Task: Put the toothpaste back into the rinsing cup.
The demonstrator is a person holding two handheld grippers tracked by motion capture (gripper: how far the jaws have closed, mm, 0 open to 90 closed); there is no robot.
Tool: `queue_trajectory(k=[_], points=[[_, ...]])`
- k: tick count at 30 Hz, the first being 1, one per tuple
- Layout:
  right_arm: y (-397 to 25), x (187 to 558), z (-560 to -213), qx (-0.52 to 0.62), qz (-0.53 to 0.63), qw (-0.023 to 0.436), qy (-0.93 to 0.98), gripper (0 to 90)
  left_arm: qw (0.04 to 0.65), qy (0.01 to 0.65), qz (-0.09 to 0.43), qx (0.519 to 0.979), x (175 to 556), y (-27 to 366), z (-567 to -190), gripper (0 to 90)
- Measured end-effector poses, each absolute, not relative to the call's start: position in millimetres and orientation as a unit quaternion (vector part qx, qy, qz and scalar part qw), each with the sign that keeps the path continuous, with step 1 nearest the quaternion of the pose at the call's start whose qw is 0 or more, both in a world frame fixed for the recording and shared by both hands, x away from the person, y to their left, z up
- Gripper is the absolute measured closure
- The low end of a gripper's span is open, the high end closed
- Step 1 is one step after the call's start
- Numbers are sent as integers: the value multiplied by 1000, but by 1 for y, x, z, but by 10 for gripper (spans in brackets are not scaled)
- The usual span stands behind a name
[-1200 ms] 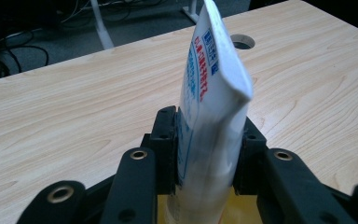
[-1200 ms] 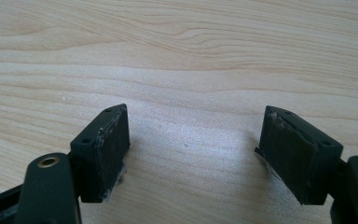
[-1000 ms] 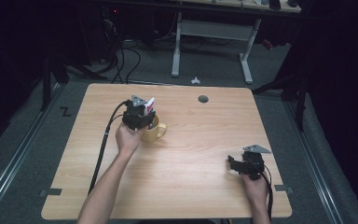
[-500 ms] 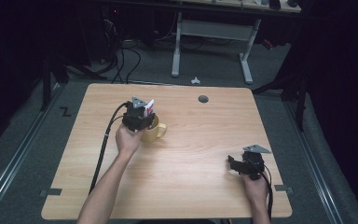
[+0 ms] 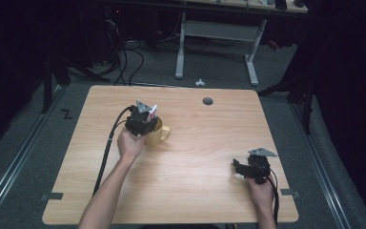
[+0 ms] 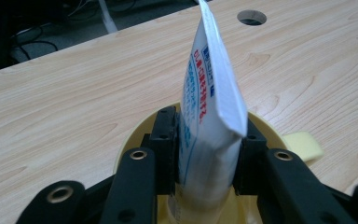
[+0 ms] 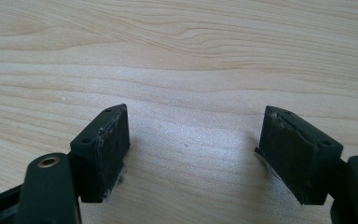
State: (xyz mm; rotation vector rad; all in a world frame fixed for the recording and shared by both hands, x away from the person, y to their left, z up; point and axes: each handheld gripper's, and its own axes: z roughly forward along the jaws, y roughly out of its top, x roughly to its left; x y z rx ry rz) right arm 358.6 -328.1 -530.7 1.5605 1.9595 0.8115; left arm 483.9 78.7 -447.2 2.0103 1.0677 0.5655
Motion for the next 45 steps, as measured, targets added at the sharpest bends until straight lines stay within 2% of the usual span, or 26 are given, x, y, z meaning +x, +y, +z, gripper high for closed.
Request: queue_trajectory(k=[27, 45], points=[[-328, 359, -531, 574, 298, 251, 720, 244, 391, 417, 218, 791, 476, 86, -442, 637], [-328, 359, -531, 574, 298, 251, 720, 244, 405, 422, 210, 784, 471, 92, -439, 401]])
